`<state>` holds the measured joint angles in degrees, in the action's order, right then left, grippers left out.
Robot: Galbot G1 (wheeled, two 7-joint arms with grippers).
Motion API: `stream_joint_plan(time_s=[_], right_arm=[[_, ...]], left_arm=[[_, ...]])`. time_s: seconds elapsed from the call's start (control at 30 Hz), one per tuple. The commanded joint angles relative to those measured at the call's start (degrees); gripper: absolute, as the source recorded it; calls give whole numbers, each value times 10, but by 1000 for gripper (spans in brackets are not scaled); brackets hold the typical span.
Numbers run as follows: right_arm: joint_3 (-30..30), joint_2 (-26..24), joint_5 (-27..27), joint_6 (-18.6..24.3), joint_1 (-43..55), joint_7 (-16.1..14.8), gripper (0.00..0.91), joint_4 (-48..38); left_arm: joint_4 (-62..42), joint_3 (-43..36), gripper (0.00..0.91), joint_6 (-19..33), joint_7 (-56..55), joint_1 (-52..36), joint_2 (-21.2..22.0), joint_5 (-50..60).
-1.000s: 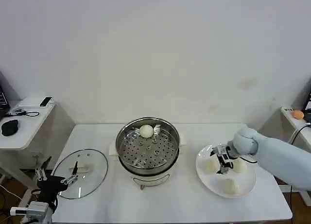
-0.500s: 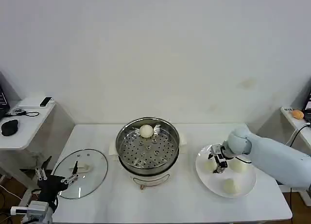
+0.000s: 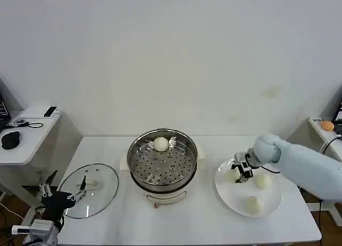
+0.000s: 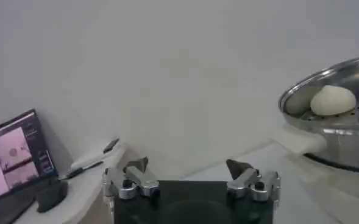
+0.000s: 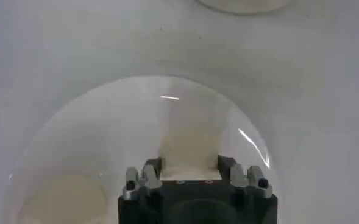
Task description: Take steamed baozi put them in steamer then cover it.
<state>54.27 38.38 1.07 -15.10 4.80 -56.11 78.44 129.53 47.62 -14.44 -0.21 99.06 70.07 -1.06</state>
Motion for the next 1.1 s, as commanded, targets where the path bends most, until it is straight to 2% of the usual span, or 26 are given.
stream_joint_plan(time_s=[0.03, 0.2, 0.4, 0.57, 0.73, 0.93, 1.1], right_arm=[[44, -1, -46, -4, 138, -5, 635, 15], [95, 19, -104, -21, 243, 2, 645, 38], [162, 79, -188, -53, 327, 20, 645, 68], [183, 157, -266, -89, 343, 47, 655, 67], [188, 259, -359, -138, 341, 82, 655, 48], [184, 361, -397, -179, 298, 111, 655, -18], [186, 406, -391, -204, 259, 119, 645, -61]], left_arm=[[-3, -2, 907, 0, 1, -4, -1, -1], [-2, -4, 907, -1, 1, -11, -4, -3], [-6, -3, 907, -2, 1, -20, -10, -4], [-14, -5, 907, -1, 1, -31, -13, -2], [-15, -1, 907, -1, 1, -37, -14, -1], [-15, 7, 907, 0, 2, -32, -14, -2], [-16, 8, 907, 2, 2, -29, -11, -2]])
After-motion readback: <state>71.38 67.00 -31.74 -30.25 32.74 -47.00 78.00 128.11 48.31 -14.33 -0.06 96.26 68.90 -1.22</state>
